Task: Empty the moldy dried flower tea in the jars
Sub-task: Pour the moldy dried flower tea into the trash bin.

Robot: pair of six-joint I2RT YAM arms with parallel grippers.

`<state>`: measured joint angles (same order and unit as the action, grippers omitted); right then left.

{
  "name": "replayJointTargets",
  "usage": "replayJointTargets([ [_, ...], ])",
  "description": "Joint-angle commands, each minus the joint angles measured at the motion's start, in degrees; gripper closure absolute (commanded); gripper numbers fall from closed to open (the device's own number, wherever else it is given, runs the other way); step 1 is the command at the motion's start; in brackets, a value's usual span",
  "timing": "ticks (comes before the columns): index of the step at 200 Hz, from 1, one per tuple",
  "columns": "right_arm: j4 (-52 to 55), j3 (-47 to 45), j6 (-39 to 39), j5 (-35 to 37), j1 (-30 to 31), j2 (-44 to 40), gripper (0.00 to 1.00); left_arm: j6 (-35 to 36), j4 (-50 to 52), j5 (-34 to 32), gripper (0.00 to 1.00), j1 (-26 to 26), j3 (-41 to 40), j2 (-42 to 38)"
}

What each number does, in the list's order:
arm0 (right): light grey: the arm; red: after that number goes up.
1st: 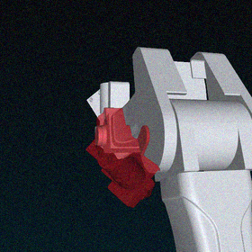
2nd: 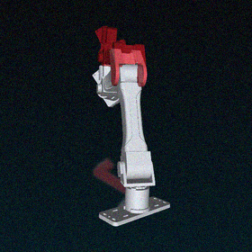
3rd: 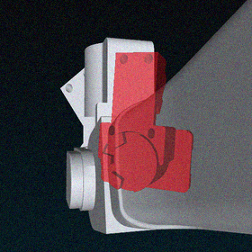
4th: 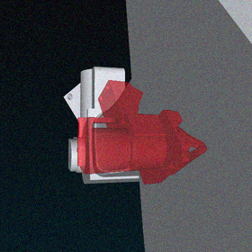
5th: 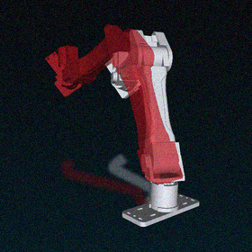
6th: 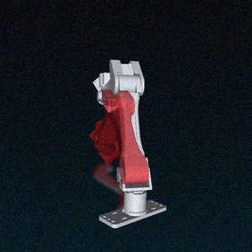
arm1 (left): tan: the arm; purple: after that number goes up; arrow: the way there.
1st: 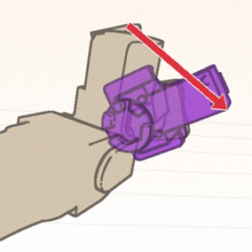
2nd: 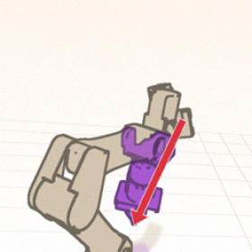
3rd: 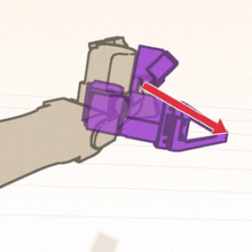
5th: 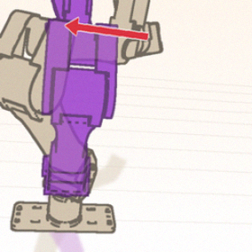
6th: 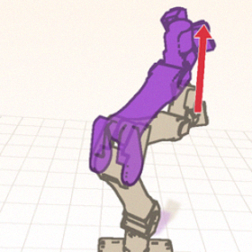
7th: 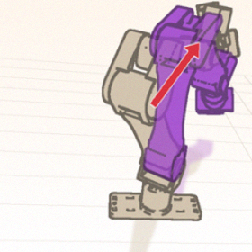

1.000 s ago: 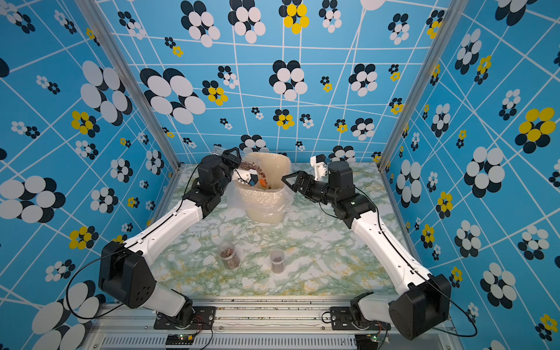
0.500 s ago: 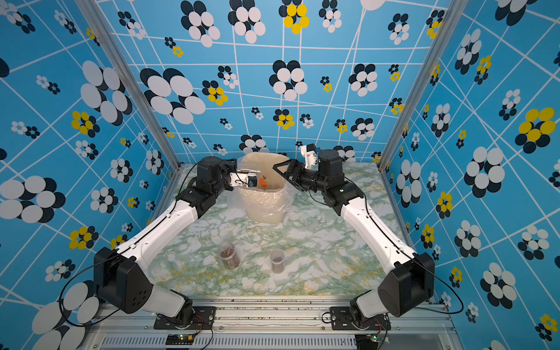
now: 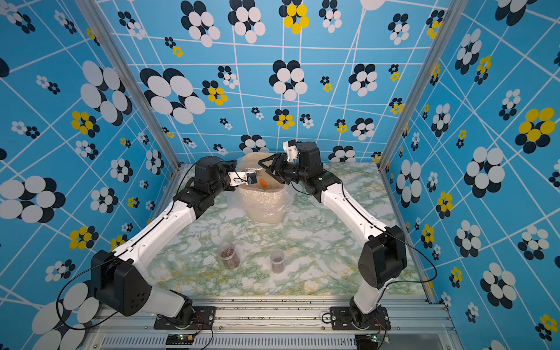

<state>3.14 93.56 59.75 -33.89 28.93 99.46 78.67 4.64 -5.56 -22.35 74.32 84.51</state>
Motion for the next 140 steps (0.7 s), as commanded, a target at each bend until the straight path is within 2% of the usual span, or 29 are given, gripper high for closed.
replayJointTargets([
  [1, -3.1, 2.6, 2.0, -2.1, 0.7, 1.7, 0.47, -1.9, 1.0, 2.4, 0.93, 0.1, -0.4, -1.5],
  [44, -4.5, 3.3, 3.8, -3.9, 1.3, 3.7, 0.56, -4.5, -0.8, 4.7, 0.92, 0.1, -1.0, -1.8],
  [69, -7.0, 3.0, 5.9, -5.7, 1.4, 4.1, 0.66, -5.3, -1.0, 5.7, 0.92, 0.1, -1.1, -1.6],
  [92, -10.2, 1.8, 8.5, -7.8, 1.6, 4.3, 0.68, -5.8, -1.0, 6.4, 0.92, 0.2, -1.0, -1.3],
  [140, -13.7, -1.0, 11.4, -9.3, 1.7, 4.6, 0.83, -7.1, -1.6, 8.3, 0.92, 0.7, -0.9, -1.0],
])
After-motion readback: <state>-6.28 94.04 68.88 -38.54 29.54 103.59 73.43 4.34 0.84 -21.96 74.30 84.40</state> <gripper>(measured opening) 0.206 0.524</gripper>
